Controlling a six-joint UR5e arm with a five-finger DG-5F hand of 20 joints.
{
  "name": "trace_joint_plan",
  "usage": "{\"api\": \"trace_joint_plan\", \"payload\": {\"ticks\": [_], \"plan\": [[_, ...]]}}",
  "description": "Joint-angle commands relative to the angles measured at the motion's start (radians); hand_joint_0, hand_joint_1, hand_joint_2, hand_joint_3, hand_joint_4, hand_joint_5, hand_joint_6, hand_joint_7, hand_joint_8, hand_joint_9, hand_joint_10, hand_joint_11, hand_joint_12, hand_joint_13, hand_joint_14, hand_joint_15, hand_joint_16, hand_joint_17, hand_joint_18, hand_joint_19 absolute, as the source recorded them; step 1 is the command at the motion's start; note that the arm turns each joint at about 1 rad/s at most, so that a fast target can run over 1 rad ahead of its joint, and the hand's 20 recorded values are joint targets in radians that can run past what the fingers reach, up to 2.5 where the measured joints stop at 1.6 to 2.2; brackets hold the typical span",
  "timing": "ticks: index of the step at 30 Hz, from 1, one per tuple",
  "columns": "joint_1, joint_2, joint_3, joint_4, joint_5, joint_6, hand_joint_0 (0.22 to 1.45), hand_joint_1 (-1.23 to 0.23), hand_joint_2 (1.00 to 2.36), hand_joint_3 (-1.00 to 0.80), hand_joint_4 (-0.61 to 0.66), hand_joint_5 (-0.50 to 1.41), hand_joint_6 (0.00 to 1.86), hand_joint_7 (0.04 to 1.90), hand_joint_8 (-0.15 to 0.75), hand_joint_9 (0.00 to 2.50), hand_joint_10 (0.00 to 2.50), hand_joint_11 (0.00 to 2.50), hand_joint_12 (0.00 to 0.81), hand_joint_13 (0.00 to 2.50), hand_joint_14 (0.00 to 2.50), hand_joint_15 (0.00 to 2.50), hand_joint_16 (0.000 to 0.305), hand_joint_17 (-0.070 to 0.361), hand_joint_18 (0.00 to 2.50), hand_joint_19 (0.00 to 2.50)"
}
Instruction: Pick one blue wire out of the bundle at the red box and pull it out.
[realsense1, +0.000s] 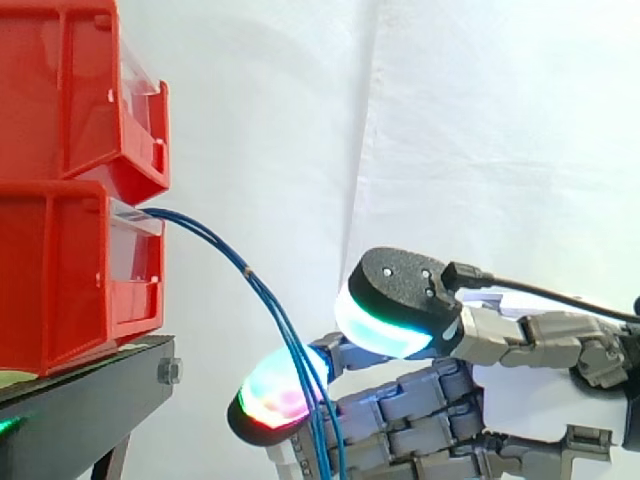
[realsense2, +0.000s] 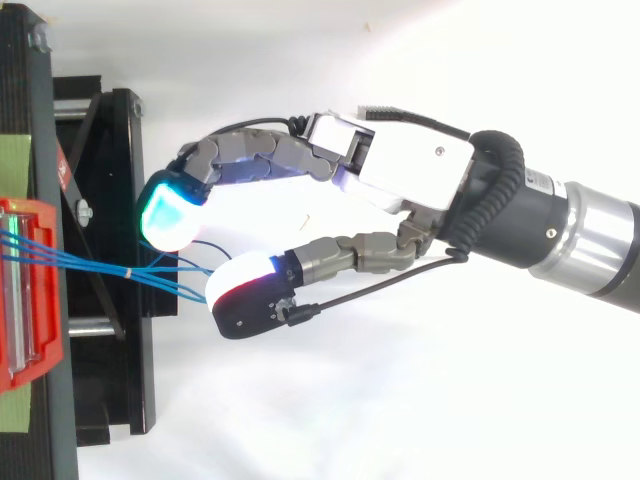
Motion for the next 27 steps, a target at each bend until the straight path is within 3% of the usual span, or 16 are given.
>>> {"api": "trace_joint_plan", "payload": {"ticks": [1,8,11,12,19,27], "plan": [[0.004,-0.021,0.010,0.016,0.003,-0.009,0.54,-0.62,1.00,-0.50,0.27,-0.14,0.50,0.92,0.248,0.62,0.00,0.10,0.343,0.34,0.01,0.13,0.054,0.123,0.13,0.25],[0.008,-0.026,0.050,0.020,0.003,-0.010,0.54,-0.62,1.00,-0.50,0.27,-0.14,0.50,0.95,0.249,0.63,0.00,0.11,0.343,0.35,0.01,0.13,0.054,0.122,0.14,0.26],[0.008,-0.027,0.079,-0.016,-0.003,-0.012,0.55,-0.62,1.00,-0.50,0.27,-0.13,0.50,0.98,0.250,0.63,0.00,0.12,0.343,0.35,0.00,0.13,0.054,0.122,0.15,0.26],[0.010,-0.026,0.111,-0.049,-0.009,-0.015,0.55,-0.62,1.00,-0.50,0.27,-0.13,0.50,0.98,0.250,0.63,0.00,0.11,0.342,0.35,0.00,0.13,0.054,0.122,0.15,0.26],[0.017,-0.027,0.118,-0.039,-0.006,-0.055,0.55,-0.64,1.00,-0.49,0.25,-0.12,0.50,1.14,0.250,0.63,0.00,0.12,0.342,0.35,0.00,0.13,0.054,0.122,0.16,0.26],[0.022,-0.027,0.118,-0.031,-0.006,-0.056,0.56,-0.66,1.00,-0.45,0.21,-0.11,0.51,1.23,0.250,0.63,0.00,0.13,0.339,0.36,0.01,0.13,0.053,0.120,0.17,0.26]]}}
